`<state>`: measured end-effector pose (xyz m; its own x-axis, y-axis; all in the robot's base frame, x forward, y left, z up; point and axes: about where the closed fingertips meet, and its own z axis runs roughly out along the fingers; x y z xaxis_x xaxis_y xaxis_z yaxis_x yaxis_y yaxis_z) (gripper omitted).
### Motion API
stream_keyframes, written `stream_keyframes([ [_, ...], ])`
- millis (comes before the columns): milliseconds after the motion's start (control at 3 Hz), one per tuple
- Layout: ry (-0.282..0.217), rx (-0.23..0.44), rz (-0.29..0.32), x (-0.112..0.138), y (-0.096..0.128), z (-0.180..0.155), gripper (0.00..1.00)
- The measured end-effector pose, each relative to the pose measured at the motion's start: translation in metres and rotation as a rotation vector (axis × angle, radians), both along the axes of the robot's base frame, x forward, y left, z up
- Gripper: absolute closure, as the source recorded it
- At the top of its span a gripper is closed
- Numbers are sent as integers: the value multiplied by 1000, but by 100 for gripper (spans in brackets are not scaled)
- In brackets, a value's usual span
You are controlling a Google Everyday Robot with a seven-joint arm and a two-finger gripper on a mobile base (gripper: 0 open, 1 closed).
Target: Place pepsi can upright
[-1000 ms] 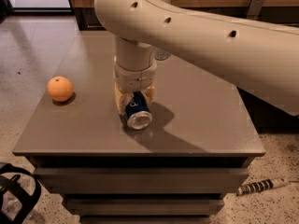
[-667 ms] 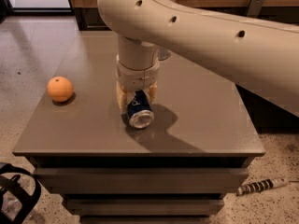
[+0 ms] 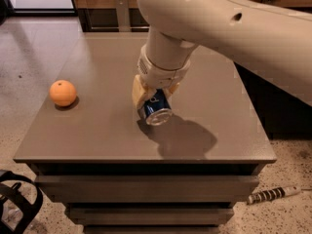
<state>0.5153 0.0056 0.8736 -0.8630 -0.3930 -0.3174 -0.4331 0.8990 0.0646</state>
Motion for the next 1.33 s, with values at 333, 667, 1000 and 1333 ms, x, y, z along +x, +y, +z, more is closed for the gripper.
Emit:
stream_keyframes([
  [333,-106,88,41,3,-8,20,100],
  [667,-201,183,93,9,-10,33,100],
  [1000,-293,314,146,12,-4,36,100],
  [1333,-372,429,164,8,3,36,100],
])
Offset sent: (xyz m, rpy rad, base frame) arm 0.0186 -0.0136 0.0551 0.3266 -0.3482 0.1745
